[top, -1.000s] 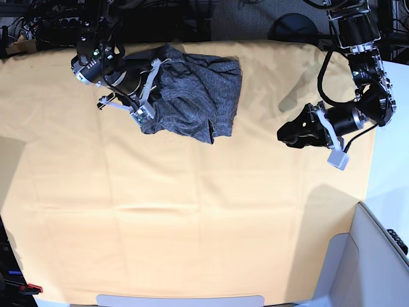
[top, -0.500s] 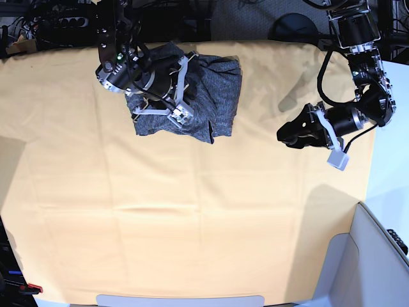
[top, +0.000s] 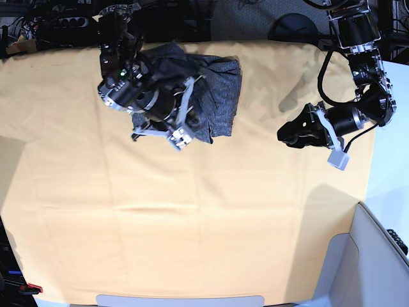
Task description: Fold the T-shirt properly
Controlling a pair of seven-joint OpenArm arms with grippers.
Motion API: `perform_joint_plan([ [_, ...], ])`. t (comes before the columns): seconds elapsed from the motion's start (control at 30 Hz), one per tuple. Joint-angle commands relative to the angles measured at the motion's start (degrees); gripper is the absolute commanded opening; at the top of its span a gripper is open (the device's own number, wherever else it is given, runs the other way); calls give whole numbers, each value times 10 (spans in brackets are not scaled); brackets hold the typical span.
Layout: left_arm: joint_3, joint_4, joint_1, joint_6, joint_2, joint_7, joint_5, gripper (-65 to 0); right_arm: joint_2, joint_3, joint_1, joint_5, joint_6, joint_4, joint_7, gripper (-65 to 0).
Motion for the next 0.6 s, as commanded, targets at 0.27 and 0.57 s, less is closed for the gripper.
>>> perform_joint_plan([
  [0.27,-3,8,-9,-3,-9,-8,-16,-383,31,41,-61,7,-1,42,16,-572],
  [0.57,0,8,3,-3,-9,-8,-15,-383,108,118,-116,104,-2,45,14,-572],
])
